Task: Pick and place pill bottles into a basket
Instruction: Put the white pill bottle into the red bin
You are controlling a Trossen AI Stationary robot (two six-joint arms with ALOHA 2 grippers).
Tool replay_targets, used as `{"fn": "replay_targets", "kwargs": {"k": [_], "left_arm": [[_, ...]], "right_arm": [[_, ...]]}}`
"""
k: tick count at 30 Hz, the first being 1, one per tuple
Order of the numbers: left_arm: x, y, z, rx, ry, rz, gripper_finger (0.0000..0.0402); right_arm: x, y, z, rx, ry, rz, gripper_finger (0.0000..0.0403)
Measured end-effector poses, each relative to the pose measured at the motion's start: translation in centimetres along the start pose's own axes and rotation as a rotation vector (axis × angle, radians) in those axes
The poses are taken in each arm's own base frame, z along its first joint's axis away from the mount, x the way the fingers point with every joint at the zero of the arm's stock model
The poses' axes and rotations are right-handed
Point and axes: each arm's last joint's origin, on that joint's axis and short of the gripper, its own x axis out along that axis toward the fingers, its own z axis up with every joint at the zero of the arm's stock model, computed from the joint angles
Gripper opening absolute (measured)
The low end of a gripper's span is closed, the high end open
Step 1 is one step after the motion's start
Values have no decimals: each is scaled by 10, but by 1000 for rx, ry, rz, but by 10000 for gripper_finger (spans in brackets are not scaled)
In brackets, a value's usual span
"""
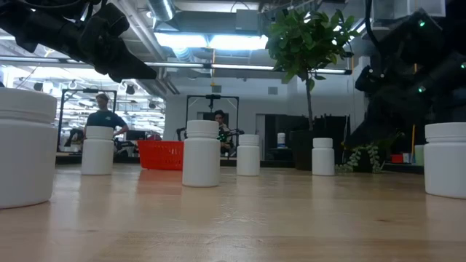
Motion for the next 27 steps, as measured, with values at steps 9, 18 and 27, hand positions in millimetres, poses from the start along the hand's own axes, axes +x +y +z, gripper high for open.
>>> {"fn": "replay_targets", "kwargs": {"k": [9,18,27], "left_arm": [[0,0,0,0,0,0,44],[0,0,0,0,0,0,52],[0,0,0,0,0,0,54]], "right_arm": [[3,-8,-25,95,-106,19,245],[3,-11,-32,93,-128,-20,245],[8,-10,-35,35,-117,-27,245]]}}
